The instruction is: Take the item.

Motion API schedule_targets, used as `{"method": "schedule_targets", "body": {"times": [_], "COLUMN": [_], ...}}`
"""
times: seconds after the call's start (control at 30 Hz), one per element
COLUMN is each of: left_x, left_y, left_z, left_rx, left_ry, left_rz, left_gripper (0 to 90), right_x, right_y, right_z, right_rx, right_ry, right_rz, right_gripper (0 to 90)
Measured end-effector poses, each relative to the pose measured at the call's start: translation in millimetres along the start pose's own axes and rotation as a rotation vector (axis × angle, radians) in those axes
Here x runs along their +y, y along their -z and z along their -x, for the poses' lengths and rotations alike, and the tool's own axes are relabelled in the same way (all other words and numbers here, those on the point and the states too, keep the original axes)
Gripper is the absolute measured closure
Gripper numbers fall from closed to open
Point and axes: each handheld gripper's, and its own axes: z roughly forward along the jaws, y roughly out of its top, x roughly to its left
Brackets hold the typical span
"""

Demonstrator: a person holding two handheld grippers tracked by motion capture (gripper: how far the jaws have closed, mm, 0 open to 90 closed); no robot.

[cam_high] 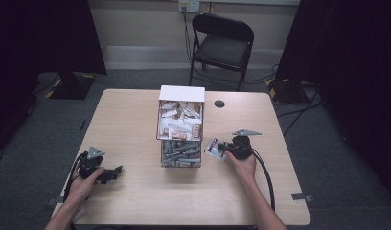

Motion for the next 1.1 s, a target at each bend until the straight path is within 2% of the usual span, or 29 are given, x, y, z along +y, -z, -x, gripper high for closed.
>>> {"method": "schedule_targets", "body": {"times": [0.23,0.5,0.8,1.1], "left_x": [0.0,0.0,0.0,0.0], "left_y": [0.0,0.0,0.0,0.0], "left_z": [0.0,0.0,0.0,0.0], "left_rx": [0.0,0.001,0.0,0.0], "left_ry": [0.0,0.0,0.0,0.0], "left_rz": [0.0,0.0,0.0,0.0], "left_gripper": [0.0,0.0,0.0,0.0], "right_x": [0.6,1.2,4.2,7.7], "right_y": [-2.8,-3.9,2.4,12.4], "right_z": [0.7,0.2,0.6,2.5], "right_rx": [-0.021,-0.052,-0.063,-0.075], "right_ry": [0.0,0.004,0.001,-0.015], "right_rz": [-0.011,-0.025,0.005,0.014], "right_gripper": [73.2,63.8,48.8,28.9]}}
